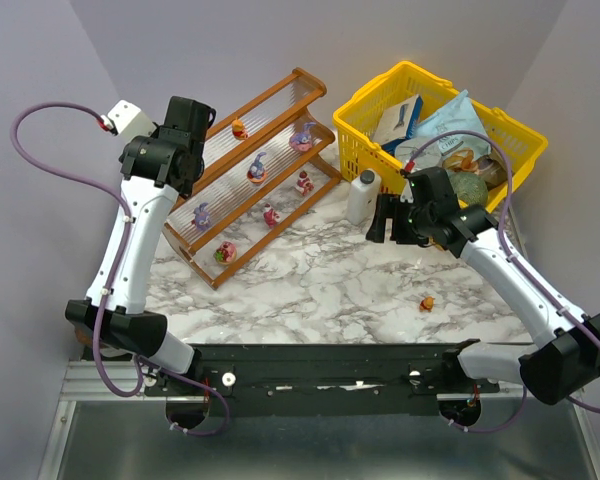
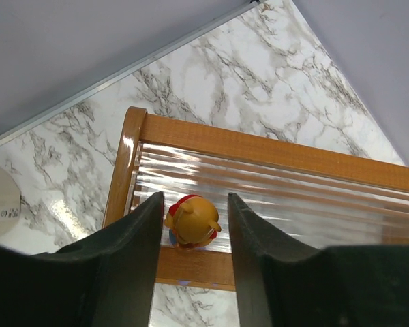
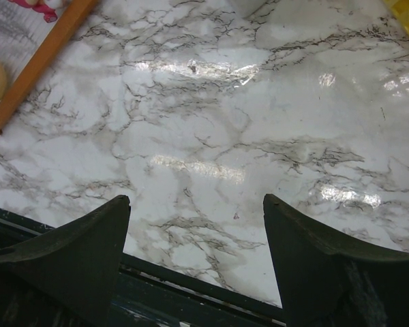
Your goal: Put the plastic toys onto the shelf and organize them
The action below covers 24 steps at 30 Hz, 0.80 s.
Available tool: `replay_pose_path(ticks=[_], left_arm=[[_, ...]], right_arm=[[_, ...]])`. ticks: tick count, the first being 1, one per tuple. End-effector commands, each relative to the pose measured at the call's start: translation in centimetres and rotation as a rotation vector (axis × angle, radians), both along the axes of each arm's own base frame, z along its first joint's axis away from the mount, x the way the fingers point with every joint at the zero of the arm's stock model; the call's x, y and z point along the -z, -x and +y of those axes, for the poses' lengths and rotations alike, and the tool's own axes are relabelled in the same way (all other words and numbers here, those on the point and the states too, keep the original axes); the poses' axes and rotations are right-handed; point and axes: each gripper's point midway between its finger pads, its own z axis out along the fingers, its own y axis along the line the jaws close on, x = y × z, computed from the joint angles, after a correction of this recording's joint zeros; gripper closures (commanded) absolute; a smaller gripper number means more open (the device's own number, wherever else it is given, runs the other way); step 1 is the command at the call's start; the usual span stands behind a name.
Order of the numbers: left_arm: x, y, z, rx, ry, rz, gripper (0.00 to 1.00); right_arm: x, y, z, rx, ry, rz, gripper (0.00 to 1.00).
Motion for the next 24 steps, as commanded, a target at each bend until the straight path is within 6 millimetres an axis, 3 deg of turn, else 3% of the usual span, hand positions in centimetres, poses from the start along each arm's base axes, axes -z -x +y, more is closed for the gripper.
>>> replay_pose_path(ticks=[1,10,13,14,16,17,19,20,22,23,24], left_arm=[[-1.3,0.1,0.5,-0.02,-0.011,-0.031,0.41],[-3.0,0.0,0.1,0.05,-0.006,-0.071,0.17],[-3.9,0.3,-0.2,0.104,-0.009,-0.095,0.1],[-5.0,0.5,-0.4,0.136,-0.013,-0.133,0.05],[-4.9,0.4,-1.2,0.217,-0.008,-0.137,0.01],[-6.4,0.5,-1.5,0.246,-0.004,-0.205,0.01],[-6.3,0.6,-2.4,0.346,-0.019,-0.205,0.01],[-8.1,1.0,-2.6,0.377,-0.022,-0.28,0.01],[-8.3,1.1,-3.8,0.473,-0.029,-0.305,0.01],[-10.0,1.6,-4.2,0.507,-0.027,-0.381,0.01],[-10.5,1.6,-4.7,0.548,-0.031,-0.405,0.01]], right_arm=[[-0.4,0.1,-0.1,-0.014,-0.012,-0.028,0.14],[-0.6,0.1,-0.1,-0.016,-0.014,-0.032,0.14],[-0.7,0.1,-0.1,-0.017,-0.015,-0.037,0.14],[-0.8,0.1,-0.1,-0.016,-0.014,-0.038,0.14],[-0.9,0.0,-0.1,-0.012,-0.016,-0.041,0.14],[-0.9,0.0,-0.1,-0.011,-0.015,-0.04,0.14],[-1.0,-0.1,-0.1,-0.009,-0.015,-0.042,0.14],[-1.0,-0.1,-0.1,-0.009,-0.016,-0.04,0.13],[-1.2,-0.1,-0.1,-0.006,-0.015,-0.04,0.13],[-1.2,-0.2,-0.1,-0.003,-0.016,-0.039,0.13],[-1.2,-0.2,-0.1,-0.002,-0.015,-0.04,0.13]])
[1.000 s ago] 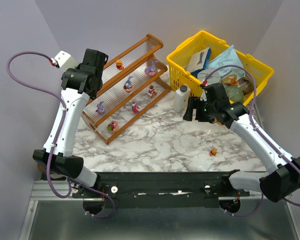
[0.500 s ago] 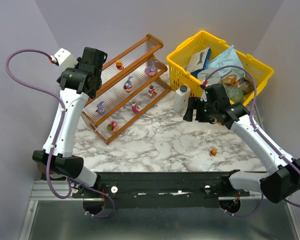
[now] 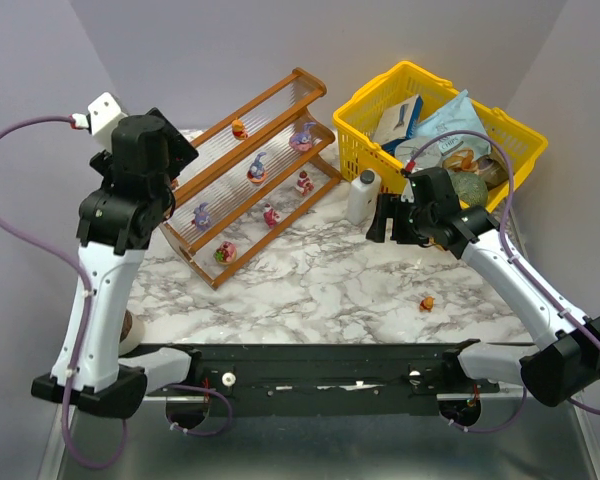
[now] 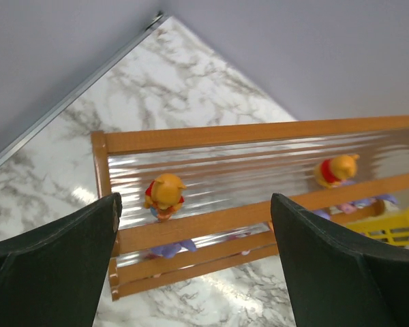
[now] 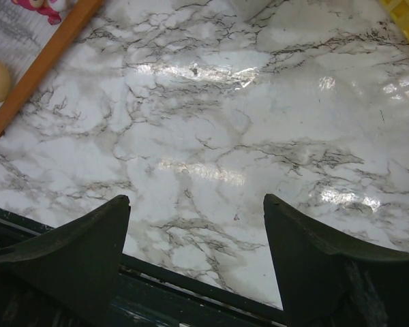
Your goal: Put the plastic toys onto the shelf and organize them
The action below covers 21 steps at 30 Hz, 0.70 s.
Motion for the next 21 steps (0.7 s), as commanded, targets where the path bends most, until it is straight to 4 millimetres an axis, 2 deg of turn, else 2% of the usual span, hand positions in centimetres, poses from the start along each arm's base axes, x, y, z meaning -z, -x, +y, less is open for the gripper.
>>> replay_pose_path(ticks=[1,2,4,5,7,8,10,11,12,13,14,16,17,19,20,21], left_arm=[[-4.3,-0.4,-3.8,0.296,-0.032,-0.194,0.01],[-5.5,-0.2,-4.4,0.341,-0.028,-0.244,0.01],[-6.2,-0.1,-6.2,0.45,-0.036,-0.274,0.01],[-6.4,-0.2,-7.7,0.534,-0.02,-0.285,0.01],[-6.8,-0.2,-9.2,0.61,-0.009,-0.295,0.01],[-6.3,-0.9,-9.7,0.627,-0.006,-0.274,0.01],[-6.4,-1.6,-10.3,0.643,-0.012,-0.265,0.01],[-5.2,-2.9,-10.7,0.647,-0.013,-0.223,0.01],[-5.0,-3.4,-10.9,0.651,-0.015,-0.212,0.02],[-5.5,-3.9,-11.0,0.648,-0.018,-0.218,0.03],[-4.0,-5.4,-11.3,0.642,-0.016,-0.168,0.04],[-4.3,-6.6,-11.3,0.624,-0.014,-0.163,0.05],[-3.0,-7.9,-11.7,0.624,-0.012,-0.126,0.07],[-3.1,-9.0,-12.2,0.63,-0.007,-0.123,0.1],[-1.8,-10.2,-12.6,0.631,-0.002,-0.088,0.12],[-1.3,-10.7,-12.7,0.63,0.002,-0.074,0.14]], right_arm=[[-1.0,-0.2,-0.2,0.007,-0.009,-0.027,0.13],[-1.1,-0.2,-0.3,0.012,-0.006,-0.028,0.13],[-0.9,-0.3,-0.7,0.03,0.01,-0.03,0.13],[-0.8,-0.2,-0.9,0.037,0.017,-0.028,0.13],[-0.7,-0.3,-1.2,0.049,0.028,-0.025,0.13],[-0.7,-0.2,-1.2,0.05,0.029,-0.022,0.13],[-0.5,0.0,-1.2,0.056,0.026,-0.015,0.13],[-0.5,0.0,-1.3,0.057,0.024,-0.018,0.13],[-0.3,0.2,-1.3,0.059,0.024,-0.013,0.13],[-0.2,0.3,-1.3,0.064,0.022,-0.008,0.13],[-0.1,0.3,-1.3,0.066,0.02,-0.007,0.13],[0.2,0.6,-1.4,0.072,0.019,0.002,0.13],[0.2,0.6,-1.4,0.071,0.017,0.0,0.13],[0.3,0.7,-1.4,0.078,0.013,0.004,0.13],[0.3,0.7,-1.4,0.08,0.011,0.003,0.13],[0.3,0.7,-1.4,0.081,0.01,0.003,0.13]])
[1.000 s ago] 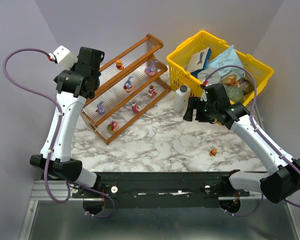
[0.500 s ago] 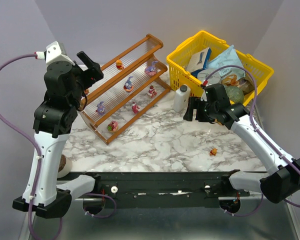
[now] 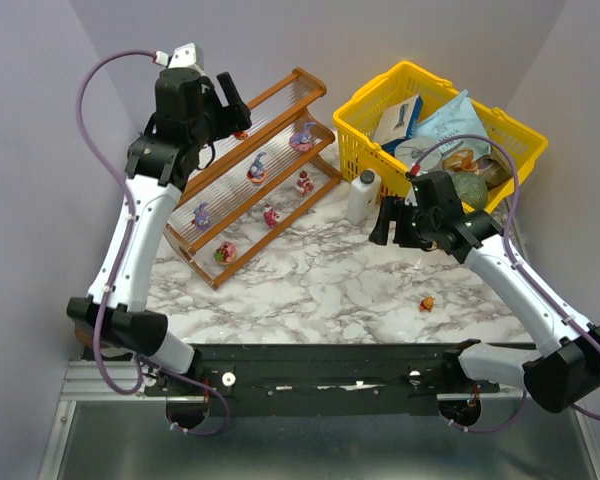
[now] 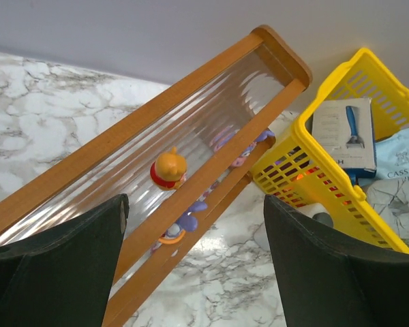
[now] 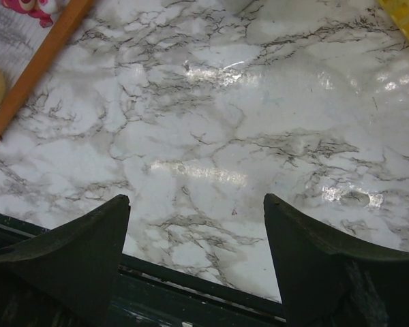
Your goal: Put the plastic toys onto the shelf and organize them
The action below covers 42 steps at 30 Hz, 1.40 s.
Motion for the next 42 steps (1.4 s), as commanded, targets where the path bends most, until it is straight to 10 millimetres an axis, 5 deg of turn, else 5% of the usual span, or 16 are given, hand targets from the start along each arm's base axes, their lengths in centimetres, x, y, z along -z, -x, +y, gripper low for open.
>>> replay_pose_path(ticks=[1,12,26,42], left_arm=[[0.3,-2.0,-1.0,0.025,-0.008,0.023,0.15],[4.8,-5.4,-1.0,0.001,-0.096,0.129,0.36],[6.7,-6.0,-0.5,0.016,-0.194,0.185,0.44],[7.0,-6.1,0.3,0.091,-0.321,0.172,0.69]], right_arm=[[0.4,0.3,-0.8,0.04,0.008,0.005,0.13],[0.5,-0.5,-1.3,0.066,0.039,-0.006,0.13],[0.7,-1.4,-1.0,0.064,0.051,-0.003,0.13],[0.9,-1.8,-0.8,0.073,0.046,0.006,0.13]])
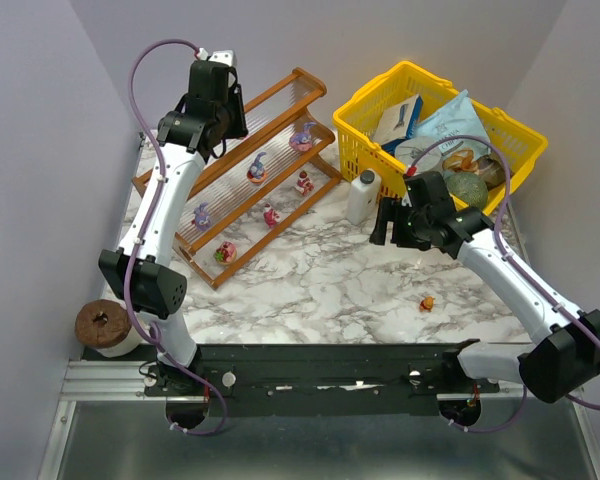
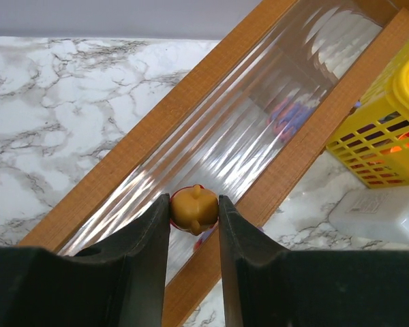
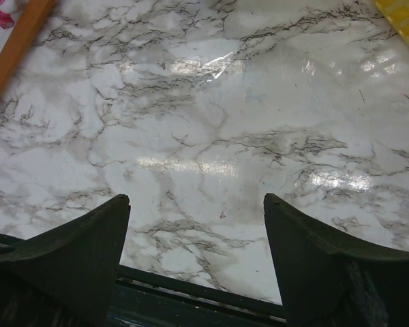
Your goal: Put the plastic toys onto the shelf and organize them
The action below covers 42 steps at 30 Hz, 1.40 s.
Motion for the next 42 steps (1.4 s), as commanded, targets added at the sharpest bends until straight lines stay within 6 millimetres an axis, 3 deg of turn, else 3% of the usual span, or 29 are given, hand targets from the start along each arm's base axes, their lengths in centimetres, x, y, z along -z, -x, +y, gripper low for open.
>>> replay_pose_path(ticks=[1,4,8,15,25,30,38,42], left_arm=[[-0.7,0.2,0.5,0.073,-0.064,-0.017,0.69],[-0.4,0.2,0.7,0.125,-0.076,-0.013,0.69],[-0.2,1.0,-0.2,0.267,0.017,0.009,0.69],[-0.1,1.6,-0.2,0.399,0.13,0.022,0.69],[0.1,2.5,-0.9,0.53,0.095,0.006,0.66],[0.6,2.2,-0.4,0.522,0.058,0.015,0.57],[1.2,1.6,-0.1,0.496,0.062,0.051,0.52],[0.8,1.4,0.1,0.482,0.057,0.042,0.38]], right_arm=[[-1.1,-1.2,-0.2,0.034,-0.001,-0.037,0.13],[-1.1,-1.2,-0.2,0.035,-0.003,-0.035,0.13],[-1.2,-1.3,-0.1,0.039,-0.008,-0.038,0.13],[-1.4,-1.3,0.1,0.038,-0.019,-0.036,0.14],[-1.3,-1.3,0.2,0.036,-0.02,-0.032,0.14],[-1.3,-1.3,0.2,0.031,-0.018,-0.031,0.14],[-1.2,-1.4,0.3,0.024,-0.019,-0.027,0.14],[-1.1,-1.3,0.3,0.022,-0.019,-0.025,0.14]])
